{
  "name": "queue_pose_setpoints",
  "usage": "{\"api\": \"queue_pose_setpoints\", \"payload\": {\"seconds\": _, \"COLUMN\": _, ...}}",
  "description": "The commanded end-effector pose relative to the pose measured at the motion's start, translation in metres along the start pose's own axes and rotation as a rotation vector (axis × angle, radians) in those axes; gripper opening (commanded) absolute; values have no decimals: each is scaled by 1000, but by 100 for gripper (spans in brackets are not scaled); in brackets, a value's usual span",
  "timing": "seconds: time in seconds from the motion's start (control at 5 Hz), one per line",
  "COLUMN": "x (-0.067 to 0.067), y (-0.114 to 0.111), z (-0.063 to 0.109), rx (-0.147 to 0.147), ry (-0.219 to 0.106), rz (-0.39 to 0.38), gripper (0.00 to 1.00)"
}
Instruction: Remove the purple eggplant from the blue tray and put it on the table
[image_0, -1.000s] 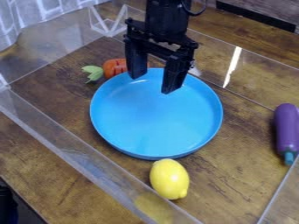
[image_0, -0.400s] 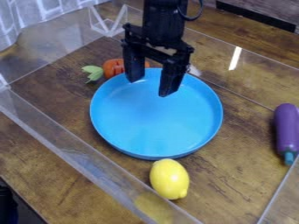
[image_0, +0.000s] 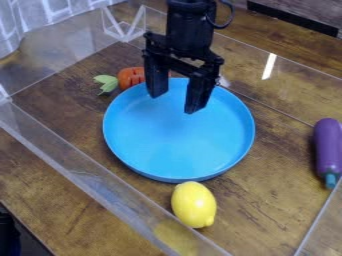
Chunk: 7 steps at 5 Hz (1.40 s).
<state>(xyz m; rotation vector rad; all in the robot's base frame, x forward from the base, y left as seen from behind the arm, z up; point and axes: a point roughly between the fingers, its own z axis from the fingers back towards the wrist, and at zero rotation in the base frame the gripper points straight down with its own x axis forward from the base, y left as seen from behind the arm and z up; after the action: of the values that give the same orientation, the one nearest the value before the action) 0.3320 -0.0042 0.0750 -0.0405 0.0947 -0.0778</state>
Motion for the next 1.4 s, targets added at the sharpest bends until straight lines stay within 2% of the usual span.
{"api": "queue_pose_setpoints", "payload": {"seconds": 0.0, "x": 10, "y": -3, "z": 12, "rx": -1, "ry": -54, "rz": -8, "gripper": 100}}
{"api": "queue_pose_setpoints", "payload": {"seconds": 0.8, "x": 26, "y": -30, "z": -2, "rx": -22, "ry": -40, "rz": -37, "gripper": 100}}
{"api": "queue_pose_setpoints", "payload": {"seconds": 1.0, "x": 29, "y": -35, "z": -6, "rx": -27, "ry": -41, "rz": -36, "gripper": 100}}
{"api": "queue_pose_setpoints", "payload": {"seconds": 1.2, "x": 34, "y": -43, "z": -5, "rx": -32, "ry": -57, "rz": -36, "gripper": 100}}
